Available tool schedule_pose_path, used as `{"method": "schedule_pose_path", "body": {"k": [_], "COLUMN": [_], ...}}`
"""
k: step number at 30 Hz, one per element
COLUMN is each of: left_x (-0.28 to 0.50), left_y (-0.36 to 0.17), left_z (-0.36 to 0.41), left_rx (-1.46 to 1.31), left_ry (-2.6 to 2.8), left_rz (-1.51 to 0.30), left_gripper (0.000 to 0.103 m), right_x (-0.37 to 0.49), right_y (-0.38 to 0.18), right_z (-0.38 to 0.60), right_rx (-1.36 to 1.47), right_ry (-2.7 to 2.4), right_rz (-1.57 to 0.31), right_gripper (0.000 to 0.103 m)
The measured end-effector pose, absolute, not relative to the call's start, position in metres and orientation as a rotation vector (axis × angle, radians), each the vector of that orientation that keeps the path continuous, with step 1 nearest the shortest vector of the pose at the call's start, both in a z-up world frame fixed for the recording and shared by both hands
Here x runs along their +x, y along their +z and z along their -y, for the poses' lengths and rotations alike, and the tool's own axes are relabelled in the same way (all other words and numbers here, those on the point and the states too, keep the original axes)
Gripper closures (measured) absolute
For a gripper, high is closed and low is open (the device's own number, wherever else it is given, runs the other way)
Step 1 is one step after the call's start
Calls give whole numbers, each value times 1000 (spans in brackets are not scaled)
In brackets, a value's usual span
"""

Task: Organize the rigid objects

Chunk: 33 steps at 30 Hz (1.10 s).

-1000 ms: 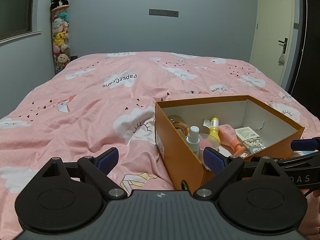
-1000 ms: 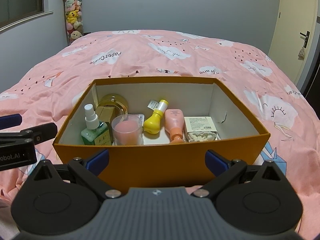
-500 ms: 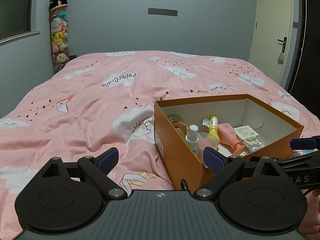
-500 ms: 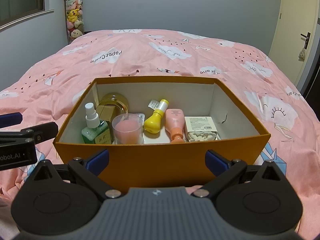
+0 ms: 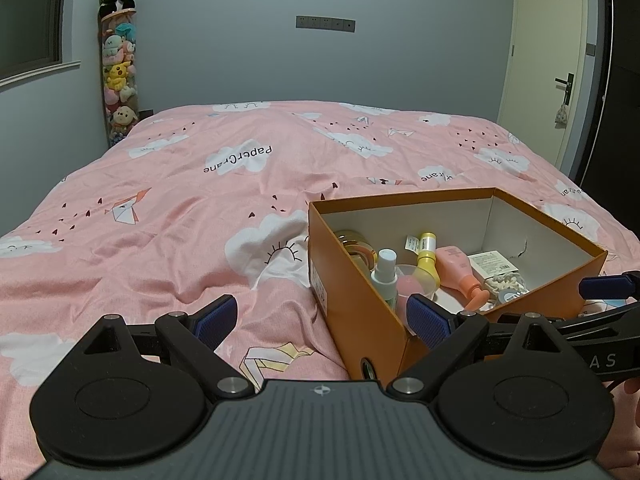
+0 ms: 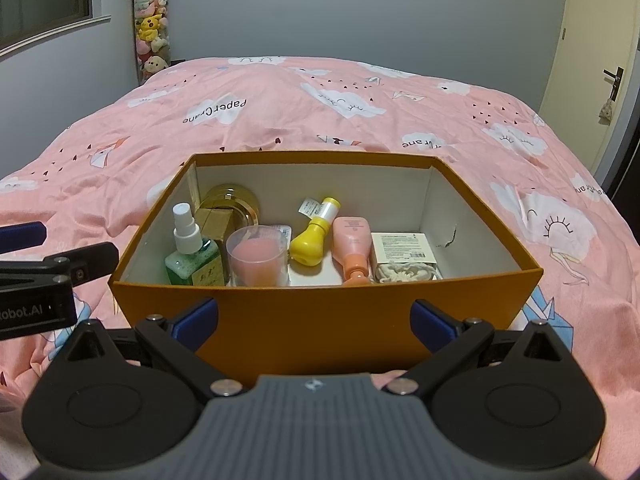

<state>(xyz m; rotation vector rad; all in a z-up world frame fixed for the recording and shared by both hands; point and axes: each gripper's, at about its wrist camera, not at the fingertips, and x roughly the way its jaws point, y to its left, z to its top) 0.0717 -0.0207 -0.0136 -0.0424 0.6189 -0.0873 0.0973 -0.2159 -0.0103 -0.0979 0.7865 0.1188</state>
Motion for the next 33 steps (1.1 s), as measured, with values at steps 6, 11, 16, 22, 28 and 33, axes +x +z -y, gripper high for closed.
{"method": "schedule_pose_path", "body": {"k": [6, 11, 16, 22, 28, 33], "left_x": [71, 71, 71, 71, 71, 69], "left_y": [-14, -14, -15, -15, -15, -15], "left_z": [21, 20, 20, 20, 19, 17], "left_rx": [-42, -43, -43, -44, -46, -54], "left_ry": [-88, -87, -88, -87, -85, -84], "left_rz": [-619, -620, -619, -618, -619, -616], "left_gripper": [0, 0, 0, 0, 0, 0], "right_x": [97, 99, 99, 100, 102, 104], "right_y": [-10, -10, -11, -11, -11, -12], "right_z": [216, 217, 219, 218, 219, 218], "right_rx": [-100, -106, -111, -113, -122, -130], "right_ry": [121, 128, 131, 133, 141, 149], "right_rz": [-787, -788, -789, -791, -793, -794], "right_gripper": [3, 3, 3, 3, 3, 3]}}
